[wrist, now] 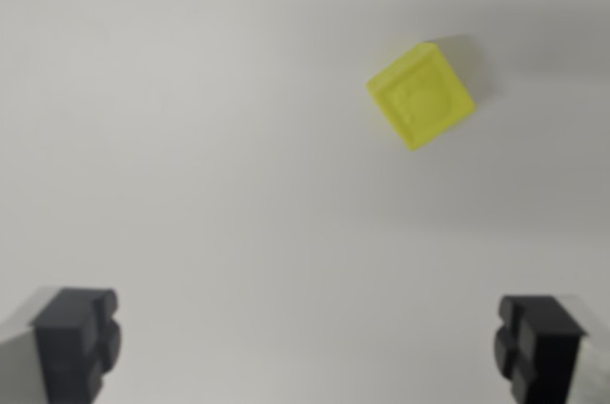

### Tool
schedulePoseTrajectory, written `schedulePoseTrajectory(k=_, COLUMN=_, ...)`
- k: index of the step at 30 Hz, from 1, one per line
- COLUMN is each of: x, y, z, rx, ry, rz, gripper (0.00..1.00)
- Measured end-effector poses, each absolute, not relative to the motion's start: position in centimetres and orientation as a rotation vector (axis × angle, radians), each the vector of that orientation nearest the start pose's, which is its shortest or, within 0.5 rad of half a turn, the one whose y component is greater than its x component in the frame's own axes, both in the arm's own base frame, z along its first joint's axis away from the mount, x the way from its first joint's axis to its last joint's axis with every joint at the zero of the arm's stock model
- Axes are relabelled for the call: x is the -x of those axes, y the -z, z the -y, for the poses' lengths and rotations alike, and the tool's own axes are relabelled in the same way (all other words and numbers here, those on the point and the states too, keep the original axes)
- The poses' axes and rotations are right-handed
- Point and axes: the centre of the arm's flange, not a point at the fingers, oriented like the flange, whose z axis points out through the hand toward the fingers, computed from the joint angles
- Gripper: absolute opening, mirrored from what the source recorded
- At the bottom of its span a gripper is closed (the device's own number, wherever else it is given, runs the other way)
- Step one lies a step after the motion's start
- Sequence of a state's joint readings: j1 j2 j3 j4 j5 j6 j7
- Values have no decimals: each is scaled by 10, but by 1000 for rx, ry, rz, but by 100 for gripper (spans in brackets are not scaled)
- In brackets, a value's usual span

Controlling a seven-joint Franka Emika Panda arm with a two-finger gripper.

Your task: Pick yellow cube

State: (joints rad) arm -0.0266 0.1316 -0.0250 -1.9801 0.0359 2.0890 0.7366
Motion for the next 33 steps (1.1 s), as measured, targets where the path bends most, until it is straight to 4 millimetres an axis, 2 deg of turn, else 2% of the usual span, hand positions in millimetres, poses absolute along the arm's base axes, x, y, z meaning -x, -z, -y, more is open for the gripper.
schedulePoseTrajectory(k=33, x=-584, y=-317, z=50, rx=2995, ry=-32, rz=-903, gripper=100)
